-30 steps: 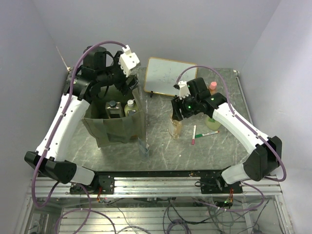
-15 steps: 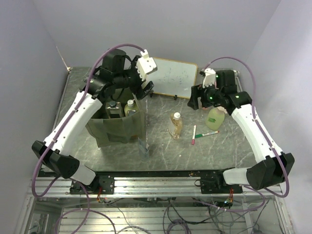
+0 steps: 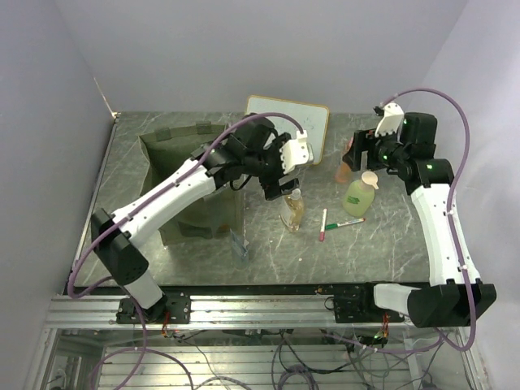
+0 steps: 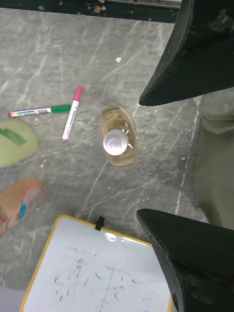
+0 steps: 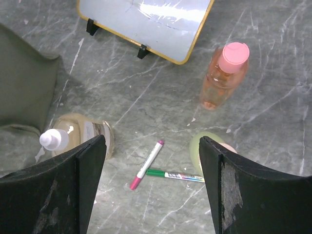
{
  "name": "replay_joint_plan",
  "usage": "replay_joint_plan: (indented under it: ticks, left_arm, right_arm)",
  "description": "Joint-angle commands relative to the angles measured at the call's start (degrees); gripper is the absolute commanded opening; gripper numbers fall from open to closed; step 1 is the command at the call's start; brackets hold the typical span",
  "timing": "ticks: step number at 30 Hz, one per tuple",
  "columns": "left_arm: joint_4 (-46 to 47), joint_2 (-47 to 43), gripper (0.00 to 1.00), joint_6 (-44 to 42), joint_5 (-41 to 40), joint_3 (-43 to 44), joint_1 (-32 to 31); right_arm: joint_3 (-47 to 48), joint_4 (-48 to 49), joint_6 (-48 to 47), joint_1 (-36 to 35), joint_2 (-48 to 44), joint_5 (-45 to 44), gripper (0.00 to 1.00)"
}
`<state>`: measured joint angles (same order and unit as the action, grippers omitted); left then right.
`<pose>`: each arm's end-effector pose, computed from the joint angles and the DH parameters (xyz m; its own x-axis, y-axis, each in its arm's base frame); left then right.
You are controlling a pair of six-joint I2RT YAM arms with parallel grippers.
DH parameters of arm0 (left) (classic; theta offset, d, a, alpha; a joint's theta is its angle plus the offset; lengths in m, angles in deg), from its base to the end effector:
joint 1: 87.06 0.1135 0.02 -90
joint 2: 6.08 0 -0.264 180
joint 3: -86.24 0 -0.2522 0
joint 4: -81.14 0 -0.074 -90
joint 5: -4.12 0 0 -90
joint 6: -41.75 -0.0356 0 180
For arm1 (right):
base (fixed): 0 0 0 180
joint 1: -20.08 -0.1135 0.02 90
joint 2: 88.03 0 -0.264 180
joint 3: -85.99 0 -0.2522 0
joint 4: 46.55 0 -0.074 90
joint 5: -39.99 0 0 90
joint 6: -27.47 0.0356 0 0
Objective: Place the personal care products into the canvas bag
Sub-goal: Pick up the care product from the center of the board.
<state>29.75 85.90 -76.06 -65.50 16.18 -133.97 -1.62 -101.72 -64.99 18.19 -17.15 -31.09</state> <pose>0.2360 -0.2704 0.3960 0.0791 0.5556 -0.8277 0.9567 0.1910 0.2197 0.2573 0.0200 0.3957 -0.5405 -0.0585 -0.8393 -0.3244 0.9349 0.1438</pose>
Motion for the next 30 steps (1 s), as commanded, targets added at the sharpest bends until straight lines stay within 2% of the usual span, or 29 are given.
replay_joint_plan:
  ticks: [1,9,14,22,30]
  left_arm:
    - [-2.38,3.45,0.97,-6.68,3.88,2.30,-0.34]
    - [-8.51,10.99,1.00,-13.03,8.41,9.10,-0.63]
    - [-18.68,15.80,1.00,-28.01,11.34,14.74,-0.63]
    - [-22.11,21.89,0.99,-41.20,11.62,20.56,-1.00]
    - [-28.09,28.63,0.99,-47.17,10.87,25.03,-3.77]
  right_arm:
    - [-1.73,0.82,-0.25,2.70,-2.44,4.62,0.77]
    - [-3.69,1.40,0.09,8.05,-4.52,8.92,0.77]
    - [-6.07,1.89,2.21,12.13,-5.59,13.04,0.77]
    - [-8.03,2.03,3.85,17.09,-7.40,16.15,0.77]
    - [-8.79,2.36,4.55,18.72,-7.32,17.56,0.77]
